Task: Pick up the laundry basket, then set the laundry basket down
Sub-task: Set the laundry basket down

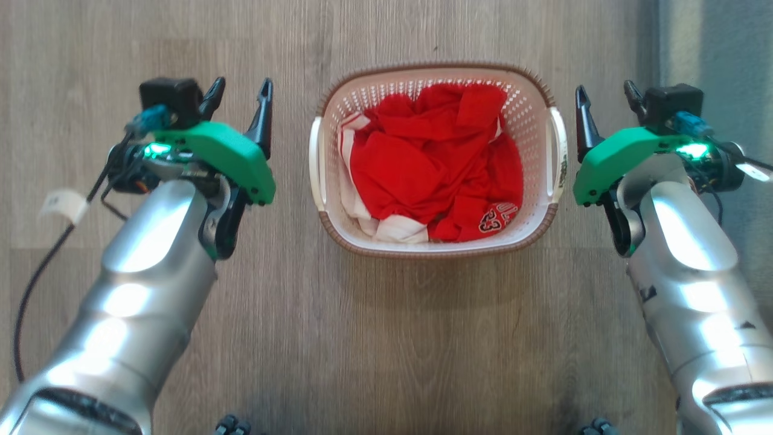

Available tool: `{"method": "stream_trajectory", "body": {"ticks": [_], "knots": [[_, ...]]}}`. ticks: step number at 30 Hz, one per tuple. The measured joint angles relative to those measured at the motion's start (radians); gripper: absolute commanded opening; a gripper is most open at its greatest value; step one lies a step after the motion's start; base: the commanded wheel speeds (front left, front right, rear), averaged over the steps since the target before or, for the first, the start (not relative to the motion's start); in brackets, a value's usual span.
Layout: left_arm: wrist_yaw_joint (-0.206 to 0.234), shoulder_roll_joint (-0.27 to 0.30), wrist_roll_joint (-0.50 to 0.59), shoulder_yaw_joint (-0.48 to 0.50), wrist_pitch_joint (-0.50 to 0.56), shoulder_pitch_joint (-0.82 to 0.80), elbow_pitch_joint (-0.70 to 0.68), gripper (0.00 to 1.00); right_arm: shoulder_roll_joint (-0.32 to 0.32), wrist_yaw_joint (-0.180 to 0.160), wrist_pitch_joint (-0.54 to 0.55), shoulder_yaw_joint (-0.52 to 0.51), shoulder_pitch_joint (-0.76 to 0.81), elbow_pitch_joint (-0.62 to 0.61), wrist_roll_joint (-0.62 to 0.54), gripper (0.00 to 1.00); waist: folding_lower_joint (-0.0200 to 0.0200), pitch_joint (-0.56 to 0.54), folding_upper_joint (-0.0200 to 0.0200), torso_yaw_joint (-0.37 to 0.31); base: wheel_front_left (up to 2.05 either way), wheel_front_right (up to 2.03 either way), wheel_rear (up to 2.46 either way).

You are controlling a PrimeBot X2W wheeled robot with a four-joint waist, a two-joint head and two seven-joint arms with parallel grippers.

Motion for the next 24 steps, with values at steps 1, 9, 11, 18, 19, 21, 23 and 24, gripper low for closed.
{"method": "stream_trajectory", "body": {"ticks": [1,9,11,18,19,21,23,24], "knots": [[0.001,0.0,0.029,0.034,-0.001,0.023,-0.026,1.0,0.0,0.0,0.0,-0.004,0.012,-0.024,0.003,1.0,0.0,-0.009,0.0,0.0,0.0,0.0,0.0],[0.008,-0.02,0.252,0.269,-0.001,0.192,-0.251,1.0,0.001,0.0,0.0,-0.028,0.119,-0.191,0.036,1.0,0.0,-0.089,0.0,0.001,0.0,0.0,0.0],[0.007,-0.027,0.297,0.316,-0.002,0.233,-0.307,1.0,0.001,-0.002,0.0,-0.036,0.147,-0.235,0.042,1.0,0.0,-0.109,0.0,0.002,0.0,0.0,0.0],[-0.011,-0.054,0.403,0.413,-0.003,0.335,-0.458,1.0,0.001,-0.003,-0.001,-0.044,0.208,-0.343,0.06,1.0,0.0,-0.167,0.0,-0.001,0.0,0.0,0.0],[-0.014,-0.056,0.414,0.423,-0.003,0.353,-0.481,1.0,0.001,-0.003,-0.001,-0.044,0.218,-0.359,0.061,1.0,0.0,-0.176,0.0,-0.002,0.0,0.0,0.0],[-0.016,-0.063,0.435,0.445,-0.004,0.384,-0.52,1.0,0.002,-0.003,-0.001,-0.049,0.241,-0.387,0.062,1.0,0.0,-0.193,0.0,-0.002,0.0,0.0,0.0],[-0.019,-0.071,0.453,0.456,-0.004,0.414,-0.555,1.0,0.002,-0.003,-0.001,-0.051,0.265,-0.412,0.063,1.0,0.0,-0.211,0.0,-0.002,0.0,0.0,0.0],[-0.02,-0.073,0.46,0.458,-0.004,0.429,-0.571,1.0,0.002,-0.003,-0.001,-0.052,0.278,-0.423,0.066,1.0,0.0,-0.22,0.0,-0.002,0.0,0.0,0.0]]}}
